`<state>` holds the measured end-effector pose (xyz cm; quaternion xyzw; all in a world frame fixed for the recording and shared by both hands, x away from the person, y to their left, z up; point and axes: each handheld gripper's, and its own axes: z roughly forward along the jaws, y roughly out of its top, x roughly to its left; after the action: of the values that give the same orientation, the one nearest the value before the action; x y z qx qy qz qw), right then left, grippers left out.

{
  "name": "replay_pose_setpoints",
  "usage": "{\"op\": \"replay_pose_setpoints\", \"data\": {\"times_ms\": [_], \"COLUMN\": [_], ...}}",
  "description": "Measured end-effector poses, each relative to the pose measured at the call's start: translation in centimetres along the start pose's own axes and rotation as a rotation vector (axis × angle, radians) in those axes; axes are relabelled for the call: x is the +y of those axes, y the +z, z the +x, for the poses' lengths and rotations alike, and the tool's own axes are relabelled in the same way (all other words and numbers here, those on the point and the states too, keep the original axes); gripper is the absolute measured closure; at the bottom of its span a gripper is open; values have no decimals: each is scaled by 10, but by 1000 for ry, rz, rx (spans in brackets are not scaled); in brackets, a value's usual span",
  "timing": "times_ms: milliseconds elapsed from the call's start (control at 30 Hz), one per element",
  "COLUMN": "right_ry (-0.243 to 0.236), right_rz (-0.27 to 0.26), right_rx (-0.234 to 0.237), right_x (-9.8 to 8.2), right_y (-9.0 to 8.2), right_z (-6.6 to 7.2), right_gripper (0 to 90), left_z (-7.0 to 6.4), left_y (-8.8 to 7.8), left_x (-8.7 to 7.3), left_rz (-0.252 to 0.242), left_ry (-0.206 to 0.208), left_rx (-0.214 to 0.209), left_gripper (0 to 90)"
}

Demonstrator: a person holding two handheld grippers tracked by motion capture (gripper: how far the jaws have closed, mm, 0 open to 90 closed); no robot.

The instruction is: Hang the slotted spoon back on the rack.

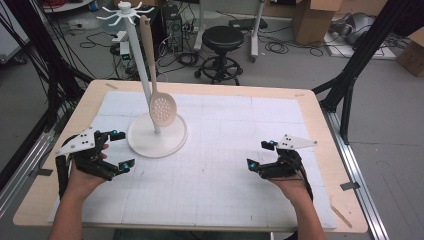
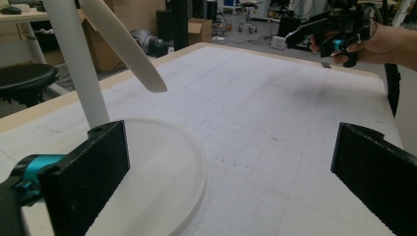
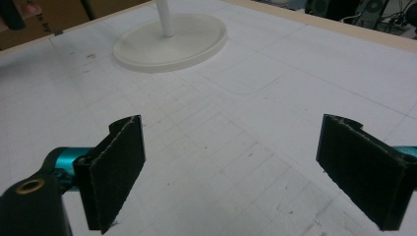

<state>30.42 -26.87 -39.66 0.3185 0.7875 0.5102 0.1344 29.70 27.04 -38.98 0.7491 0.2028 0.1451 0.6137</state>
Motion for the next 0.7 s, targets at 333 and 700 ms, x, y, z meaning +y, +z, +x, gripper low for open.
{"op": "replay_pose_setpoints", "data": {"times_ms": [333,700], "right_ry": [11,22], "right_rz": [-15,-5], "right_rx": [-8,0], "right_x": [-1,-3], "right_y": [-3,-1], "right_z": [-3,-7], "right_gripper": [104,104], "left_z": [0,0], "left_y": [0,5], "left_x": [-1,-4], "left_rz": [2,24], "left_ry": [-4,-8], "left_rx": [4,-1], "left_gripper": [16,16]}}
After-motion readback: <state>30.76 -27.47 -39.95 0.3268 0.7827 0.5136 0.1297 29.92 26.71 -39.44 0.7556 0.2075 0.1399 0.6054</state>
